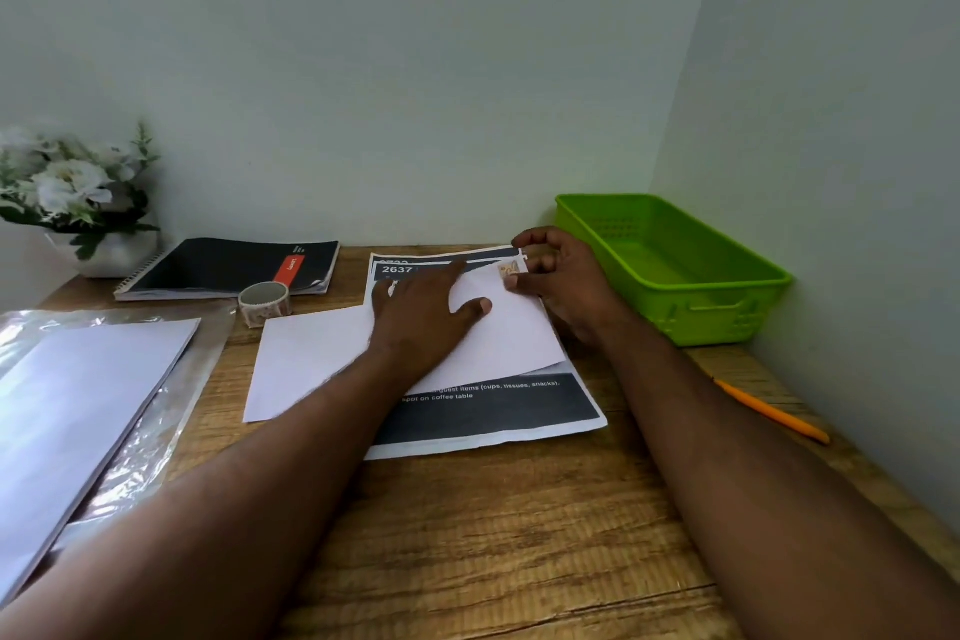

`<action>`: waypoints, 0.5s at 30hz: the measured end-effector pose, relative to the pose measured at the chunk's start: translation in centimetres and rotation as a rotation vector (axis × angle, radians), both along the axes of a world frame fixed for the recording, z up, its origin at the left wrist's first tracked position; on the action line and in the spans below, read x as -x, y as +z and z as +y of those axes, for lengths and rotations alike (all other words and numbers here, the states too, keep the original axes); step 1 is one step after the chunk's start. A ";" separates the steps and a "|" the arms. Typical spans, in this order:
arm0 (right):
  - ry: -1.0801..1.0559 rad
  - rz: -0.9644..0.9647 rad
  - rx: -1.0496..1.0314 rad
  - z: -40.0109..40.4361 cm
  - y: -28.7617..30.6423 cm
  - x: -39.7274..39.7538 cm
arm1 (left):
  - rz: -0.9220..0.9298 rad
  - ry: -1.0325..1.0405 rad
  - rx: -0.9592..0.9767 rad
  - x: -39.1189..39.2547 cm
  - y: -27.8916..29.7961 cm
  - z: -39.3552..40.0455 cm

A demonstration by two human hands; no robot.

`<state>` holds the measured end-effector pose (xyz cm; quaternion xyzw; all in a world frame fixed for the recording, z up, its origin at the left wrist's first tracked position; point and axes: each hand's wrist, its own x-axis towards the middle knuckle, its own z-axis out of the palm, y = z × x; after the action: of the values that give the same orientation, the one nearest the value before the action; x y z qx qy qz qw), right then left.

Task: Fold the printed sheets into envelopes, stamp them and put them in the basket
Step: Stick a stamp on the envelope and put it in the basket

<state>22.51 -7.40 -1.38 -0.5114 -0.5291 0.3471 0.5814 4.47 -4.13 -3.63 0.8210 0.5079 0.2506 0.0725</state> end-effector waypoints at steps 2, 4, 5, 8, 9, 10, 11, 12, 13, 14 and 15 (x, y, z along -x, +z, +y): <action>0.001 0.047 -0.035 -0.4 0.7 0.2 | -0.065 -0.002 -0.017 0.3 0.7 0.1; -0.007 0.097 -0.073 -1.2 1.6 0.5 | -0.161 -0.035 0.001 0.7 2.2 0.2; -0.025 0.106 -0.096 -1.4 2.1 0.5 | -0.201 -0.057 0.020 0.9 3.3 0.2; -0.109 0.104 -0.207 -2.6 4.3 0.6 | -0.271 -0.133 0.014 1.6 7.4 -0.5; -0.136 0.114 -0.245 -2.9 5.1 0.4 | -0.271 -0.165 0.001 1.7 9.1 -0.8; -0.152 0.134 -0.281 -3.2 5.8 0.2 | -0.259 -0.191 -0.011 1.8 10.7 -1.0; -0.159 0.160 -0.328 -3.6 6.4 -0.2 | -0.247 -0.210 -0.028 1.8 12.3 -1.3; -0.170 0.188 -0.382 -4.1 6.9 -0.7 | -0.249 -0.222 -0.047 1.7 13.9 -1.5; -0.200 0.206 -0.437 -4.6 7.4 -1.5 | -0.280 -0.229 -0.069 1.4 15.5 -1.7; -0.248 0.215 -0.481 -5.0 7.8 -2.2 | -0.344 -0.239 -0.088 0.9 17.1 -1.8; -0.296 0.229 -0.504 -5.3 8.0 -2.9 | -0.445 -0.250 -0.091 0.3 18.3 -1.7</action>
<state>25.36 -12.70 6.62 -0.3803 -0.4494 0.1718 0.7899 4.16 -5.85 14.71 0.8046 0.3620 0.4366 0.1759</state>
